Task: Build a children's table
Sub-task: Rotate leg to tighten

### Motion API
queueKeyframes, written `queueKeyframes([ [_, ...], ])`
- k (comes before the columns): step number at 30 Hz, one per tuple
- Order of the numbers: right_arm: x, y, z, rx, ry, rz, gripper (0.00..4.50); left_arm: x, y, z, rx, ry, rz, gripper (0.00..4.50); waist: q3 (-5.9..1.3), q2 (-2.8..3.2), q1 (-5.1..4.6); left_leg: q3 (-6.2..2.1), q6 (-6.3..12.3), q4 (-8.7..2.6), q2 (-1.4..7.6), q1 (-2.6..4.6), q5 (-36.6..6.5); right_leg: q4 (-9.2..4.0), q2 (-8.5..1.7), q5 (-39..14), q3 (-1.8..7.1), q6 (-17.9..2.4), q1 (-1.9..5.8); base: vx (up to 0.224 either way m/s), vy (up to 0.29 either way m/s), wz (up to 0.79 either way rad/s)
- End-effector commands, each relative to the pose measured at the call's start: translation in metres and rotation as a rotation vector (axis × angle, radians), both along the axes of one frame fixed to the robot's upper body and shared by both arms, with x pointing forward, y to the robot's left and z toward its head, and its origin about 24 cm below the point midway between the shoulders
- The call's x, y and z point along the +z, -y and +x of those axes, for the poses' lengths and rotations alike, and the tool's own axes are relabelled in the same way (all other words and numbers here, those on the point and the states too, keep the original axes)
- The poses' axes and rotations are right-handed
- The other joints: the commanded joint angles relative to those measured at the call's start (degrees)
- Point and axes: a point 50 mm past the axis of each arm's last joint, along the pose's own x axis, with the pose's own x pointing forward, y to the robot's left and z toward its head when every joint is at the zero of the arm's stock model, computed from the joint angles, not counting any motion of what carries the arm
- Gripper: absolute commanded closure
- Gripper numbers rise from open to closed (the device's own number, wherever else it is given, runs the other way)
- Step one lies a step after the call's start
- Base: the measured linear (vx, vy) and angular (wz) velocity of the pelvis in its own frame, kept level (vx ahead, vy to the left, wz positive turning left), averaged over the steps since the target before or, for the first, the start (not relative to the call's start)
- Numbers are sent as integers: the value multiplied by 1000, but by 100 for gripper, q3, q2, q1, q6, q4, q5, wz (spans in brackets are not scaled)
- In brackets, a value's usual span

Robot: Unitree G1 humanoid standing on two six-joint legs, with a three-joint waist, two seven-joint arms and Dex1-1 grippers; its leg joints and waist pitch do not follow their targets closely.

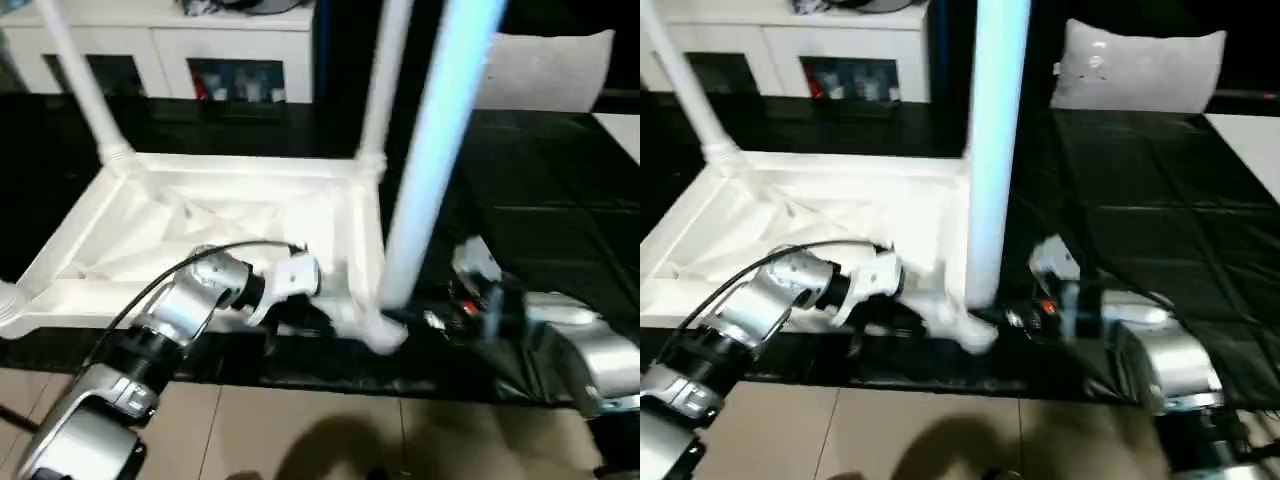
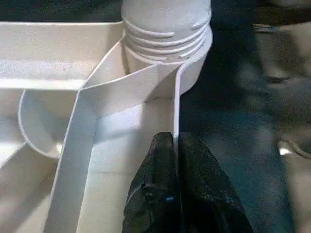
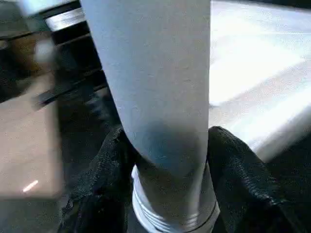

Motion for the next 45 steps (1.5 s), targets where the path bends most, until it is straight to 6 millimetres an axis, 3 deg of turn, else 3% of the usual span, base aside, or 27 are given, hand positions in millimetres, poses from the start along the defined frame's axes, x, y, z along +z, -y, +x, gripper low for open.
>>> queueKeyframes([
  [1, -2, -20, 10, -87, 3, -10, 259, 14, 27, 6, 37, 44, -84, 450, -297, -65, -92, 22, 331, -361, 58, -48, -912, -670, -318, -3373, 159, 244, 379, 0, 0, 0],
  [5, -5, -33, 24, -273, 4, -22, 259, 17, 43, 16, 168, 65, -120, 450, -340, -30, -262, -38, 328, -368, 87, -102, -940, -685, -320, -3107, 85, 296, 462, 0, 0, 0],
  [6, -6, -37, 32, -418, -39, -7, 259, 18, 50, 21, 249, 78, -132, 450, -335, -29, -326, -51, 358, -382, 91, -142, -850, -665, -318, -2862, 121, 208, 464, 0, 0, 0],
  [7, -6, -40, 34, -455, -53, 4, 259, 19, 52, 22, 274, 80, -138, 450, -340, -19, -345, -47, 356, -386, 89, -108, -853, -664, -330, -2825, 125, 115, 435, 0, 0, 0],
  [8, -6, -42, 35, -482, -64, 14, 259, 19, 54, 23, 295, 82, -143, 450, -373, -14, -379, -62, 382, -385, 97, -128, -742, -614, -344, -2597, 156, -20, 463, 0, 0, 0],
  [10, -5, -47, 36, -496, -63, 20, 259, 20, 58, 25, 327, 82, -153, 450, -384, -14, -389, -67, 496, -390, 128, -136, -517, -540, -356, -2177, 215, -232, 458, 0, 0, 0],
  [12, -3, -55, 36, -482, -25, 29, 204, 22, 63, 25, 346, 83, -168, 450, -400, -25, -383, -54, 641, -371, 138, -153, -251, -451, -371, -1785, 273, -450, 454, 0, 0, 0],
  [14, -1, -59, 35, -465, -4, 53, 188, 22, 65, 25, 342, 94, -168, 450, -419, -47, -353, -41, 852, -346, 129, -167, 50, -350, -388, -1366, 326, -684, 461, 54, -10, 5],
  [17, 1, -59, 34, -457, 4, 71, 162, 22, 64, 24, 335, 104, -159, 450, -439, -55, -296, -33, 1115, -313, 120, -183, 502, -257, -381, -863, 350, -845, 465, 0, 0, 0],
  [21, 5, -48, 29, -386, 61, 76, 138, 20, 57, 22, 273, 135, -143, 450, -403, -56, -237, -11, 1208, -309, 116, -187, 378, -298, -368, -1162, 340, -763, 448, 0, 0, 0],
  [23, 6, -41, 27, -364, 71, 75, 112, 19, 53, 21, 248, 133, -137, 450, -392, -44, -203, -8, 1102, -325, 136, -173, 199, -333, -365, -1488, 339, -638, 443, 0, 0, 0],
  [29, 10, -3, 15, -166, 118, -36, 60, 11, 32, 10, 109, 98, -97, 450, -361, -34, -145, -2, 935, -359, 160, -151, -214, -383, -367, -1831, 339, -530, 436, 0, 0, 0],
  [36, 15, 20, 7, -14, 116, -112, 12, 8, 18, -1, -52, 68, -60, 450, -375, -43, -70, -10, 921, -356, 189, -143, -175, -347, -377, -1673, 362, -623, 421, 0, 0, 0],
  [40, 19, 25, -7, 199, 94, -130, 12, 7, 7, -10, -187, 48, -17, 450, -360, -51, 3, 0, 961, -365, 200, -135, -262, -346, -376, -1775, 365, -631, 419, 0, 0, 0],
  [41, 19, 25, -7, 199, 94, -130, 38, 7, 7, -10, -187, 48, -17, 450, -352, -49, 14, 2, 958, -370, 210, -130, -271, -353, -379, -1804, 372, -616, 410, 0, 0, 0],
  [45, 18, 24, -9, 277, 69, -121, 51, 7, 2, -13, -257, 38, 18, 450, -349, -50, 59, 3, 881, -379, 223, -115, -279, -366, -382, -1912, 371, -613, 390, 0, 0, 0],
])
